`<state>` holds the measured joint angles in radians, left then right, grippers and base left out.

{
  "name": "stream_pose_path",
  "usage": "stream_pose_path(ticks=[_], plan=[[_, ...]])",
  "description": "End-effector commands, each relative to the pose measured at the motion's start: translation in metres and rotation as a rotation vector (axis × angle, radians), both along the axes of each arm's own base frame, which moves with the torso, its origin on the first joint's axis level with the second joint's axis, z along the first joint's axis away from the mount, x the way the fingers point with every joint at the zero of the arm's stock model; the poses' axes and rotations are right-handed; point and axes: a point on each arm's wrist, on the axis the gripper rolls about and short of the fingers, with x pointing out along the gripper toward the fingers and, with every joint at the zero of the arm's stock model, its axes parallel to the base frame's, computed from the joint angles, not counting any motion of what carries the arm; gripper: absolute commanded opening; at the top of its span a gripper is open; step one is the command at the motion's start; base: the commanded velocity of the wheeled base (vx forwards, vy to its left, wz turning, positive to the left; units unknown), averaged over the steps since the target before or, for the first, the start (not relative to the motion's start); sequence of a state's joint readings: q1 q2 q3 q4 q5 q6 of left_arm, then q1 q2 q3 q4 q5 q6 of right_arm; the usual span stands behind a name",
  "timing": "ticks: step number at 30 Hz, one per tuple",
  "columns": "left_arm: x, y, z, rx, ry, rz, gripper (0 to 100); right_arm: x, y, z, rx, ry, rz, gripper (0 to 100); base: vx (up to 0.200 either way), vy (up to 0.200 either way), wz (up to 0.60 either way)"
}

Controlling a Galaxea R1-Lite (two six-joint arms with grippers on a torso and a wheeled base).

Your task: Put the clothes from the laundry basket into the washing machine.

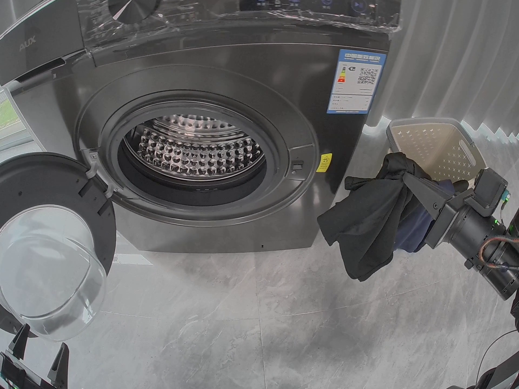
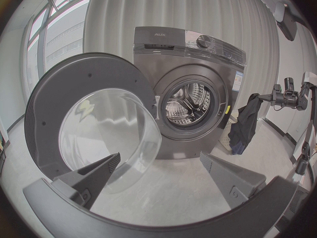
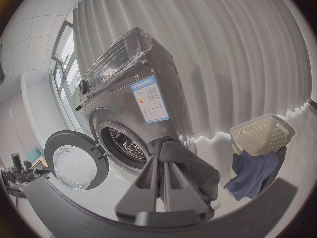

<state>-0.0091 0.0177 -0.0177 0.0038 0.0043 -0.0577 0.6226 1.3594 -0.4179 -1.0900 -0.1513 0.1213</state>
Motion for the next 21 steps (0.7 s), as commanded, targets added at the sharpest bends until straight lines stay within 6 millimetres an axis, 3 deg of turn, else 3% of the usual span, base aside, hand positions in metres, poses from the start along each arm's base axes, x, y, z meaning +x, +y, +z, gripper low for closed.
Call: stream_pose_path(ticks=[1,14,17,21], plan=[[0.0001,0.0000,-0.0047,-0.001,0.001,0.000,100,-0.0001,0.0000,-0.0012,-0.003,0.004,0.000,0,0.000,0.000,0.00],[0.0002,0.0000,-0.0053,-0.001,0.004,0.000,100,-0.0004,-0.0006,-0.0032,-0.006,0.010,0.000,0,0.000,0.000,0.00],[0.0001,0.0000,-0.0047,-0.001,0.001,0.000,100,-0.0004,-0.0006,-0.0032,-0.007,0.010,-0.002,0,-0.200,0.000,0.00],[0.0002,0.0000,-0.0053,0.001,0.004,0.000,100,-0.0007,-0.0020,-0.0049,-0.011,0.015,-0.006,0,0.000,0.000,0.00]])
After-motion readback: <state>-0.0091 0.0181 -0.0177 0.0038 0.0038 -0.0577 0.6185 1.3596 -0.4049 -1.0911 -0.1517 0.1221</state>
